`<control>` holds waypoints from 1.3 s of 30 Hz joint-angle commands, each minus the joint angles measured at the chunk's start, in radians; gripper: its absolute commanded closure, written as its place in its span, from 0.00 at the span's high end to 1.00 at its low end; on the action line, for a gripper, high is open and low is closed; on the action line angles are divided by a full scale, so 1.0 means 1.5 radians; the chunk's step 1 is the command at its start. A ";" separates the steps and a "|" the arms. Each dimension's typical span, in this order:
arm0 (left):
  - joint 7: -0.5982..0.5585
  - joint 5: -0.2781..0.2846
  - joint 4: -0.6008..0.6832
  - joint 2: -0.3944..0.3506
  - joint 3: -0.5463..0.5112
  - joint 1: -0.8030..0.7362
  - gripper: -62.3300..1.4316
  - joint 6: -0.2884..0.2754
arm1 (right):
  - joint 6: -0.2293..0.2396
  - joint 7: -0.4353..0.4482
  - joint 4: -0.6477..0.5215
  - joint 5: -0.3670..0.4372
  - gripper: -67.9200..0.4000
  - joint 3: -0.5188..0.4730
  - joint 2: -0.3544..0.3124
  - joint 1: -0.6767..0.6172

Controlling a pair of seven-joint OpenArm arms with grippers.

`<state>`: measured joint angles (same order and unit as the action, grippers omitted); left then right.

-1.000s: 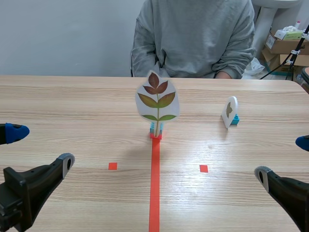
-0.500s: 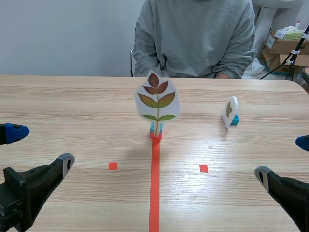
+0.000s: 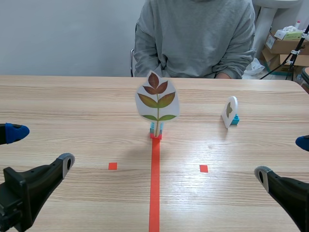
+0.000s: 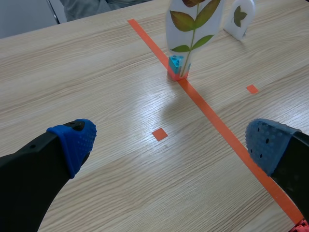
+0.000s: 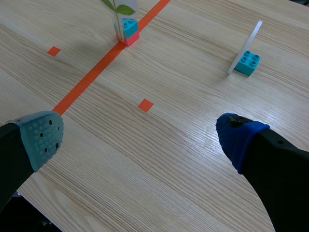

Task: Do the leaf sorting experiment

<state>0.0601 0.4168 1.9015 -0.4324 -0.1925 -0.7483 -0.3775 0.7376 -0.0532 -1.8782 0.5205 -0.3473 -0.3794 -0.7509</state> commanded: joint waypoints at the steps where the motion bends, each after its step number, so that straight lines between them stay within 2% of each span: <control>1: -0.004 0.004 0.014 0.002 0.000 -0.001 1.00 -0.002 | 0.005 0.008 0.000 0.005 0.98 -0.005 -0.006 0.004; 4: 0.022 0.001 0.014 0.002 0.000 0.006 1.00 -0.002 | 0.005 0.007 0.000 0.005 0.98 -0.005 -0.006 0.004; 8: 0.058 -0.056 0.003 0.002 0.005 0.057 1.00 -0.018 | 0.005 0.005 0.000 0.005 0.98 -0.005 -0.006 0.004; 13: 0.078 -0.084 -0.069 -0.019 0.040 0.178 1.00 -0.048 | 0.005 0.006 0.000 0.005 0.98 -0.005 -0.006 0.004; 19: 0.065 -0.084 -0.244 -0.062 0.160 0.378 1.00 -0.088 | 0.005 0.005 0.000 0.005 0.98 -0.005 -0.006 0.004; 23: 0.057 -0.084 -0.362 -0.064 0.270 0.525 1.00 -0.090 | 0.005 0.005 0.000 0.005 0.98 -0.005 -0.006 0.004; 31: 0.047 -0.111 -0.546 0.011 0.437 0.744 1.00 -0.090 | 0.005 0.005 0.000 0.005 0.98 -0.005 -0.006 0.004; 39: 0.044 -0.128 -0.657 0.102 0.510 0.824 1.00 -0.090 | 0.005 0.005 0.000 0.004 0.98 -0.005 -0.006 0.004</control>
<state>0.1410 0.2192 0.8917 -0.2832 0.5823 0.4828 -0.5098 0.7376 -0.0608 -1.8782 0.5167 -0.3473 -0.3794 -0.7509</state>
